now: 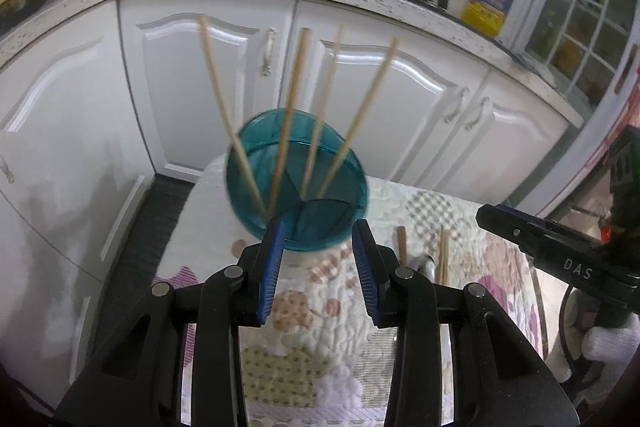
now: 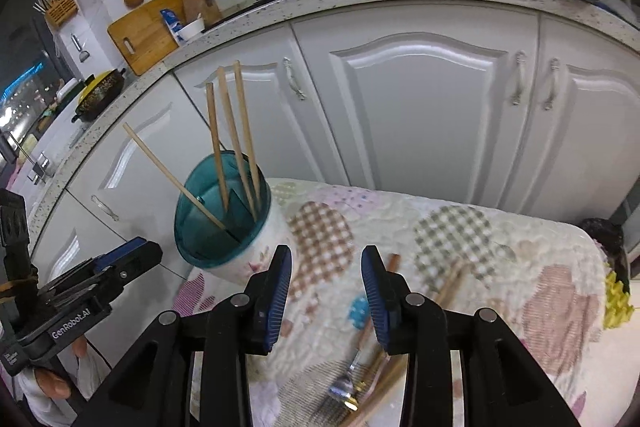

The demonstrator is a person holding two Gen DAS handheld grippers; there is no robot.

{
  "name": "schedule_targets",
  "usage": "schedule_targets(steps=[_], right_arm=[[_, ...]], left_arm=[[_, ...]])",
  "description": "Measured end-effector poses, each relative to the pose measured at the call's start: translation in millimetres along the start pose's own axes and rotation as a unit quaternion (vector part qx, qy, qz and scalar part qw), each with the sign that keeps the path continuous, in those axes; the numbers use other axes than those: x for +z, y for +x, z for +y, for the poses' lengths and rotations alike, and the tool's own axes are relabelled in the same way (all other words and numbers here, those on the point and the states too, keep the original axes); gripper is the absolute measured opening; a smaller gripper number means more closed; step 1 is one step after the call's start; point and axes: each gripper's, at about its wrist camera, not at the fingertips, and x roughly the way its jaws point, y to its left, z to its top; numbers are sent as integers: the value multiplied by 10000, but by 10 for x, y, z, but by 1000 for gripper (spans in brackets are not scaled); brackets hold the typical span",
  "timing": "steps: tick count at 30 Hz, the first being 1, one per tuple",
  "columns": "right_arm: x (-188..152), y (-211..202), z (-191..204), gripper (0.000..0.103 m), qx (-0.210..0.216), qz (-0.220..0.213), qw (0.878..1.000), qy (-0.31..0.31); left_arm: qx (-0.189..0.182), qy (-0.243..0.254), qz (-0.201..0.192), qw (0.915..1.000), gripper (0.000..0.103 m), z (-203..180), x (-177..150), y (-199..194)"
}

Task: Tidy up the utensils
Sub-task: 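Lift both open grippers away from the holder toward the utensils on the cloth, then grasp a wooden chopstick with the right gripper while the left grasps a fork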

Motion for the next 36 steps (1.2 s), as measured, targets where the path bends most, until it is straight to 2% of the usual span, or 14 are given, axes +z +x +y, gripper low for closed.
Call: schedule_targets(steps=[10, 20, 28, 33, 36], right_arm=[[-204, -270, -192, 38, -237, -93, 9996, 138], [-382, -354, -436, 40, -468, -16, 9983, 338], [-547, -147, -648, 40, -533, 293, 9966, 547], [-658, 61, -819, 40, -391, 509, 9952, 743], [-715, 230, -925, 35, -377, 672, 9935, 837]], left_arm=[[-96, 350, -48, 9993, 34, -351, -74, 7], [-166, 372, 56, 9992, 34, -407, -109, 44], [-219, 377, 220, 9988, 34, -409, -189, 145], [-298, 361, 436, 9979, 34, -412, -257, 279], [-288, 437, 567, 9970, 34, -453, -315, 363]])
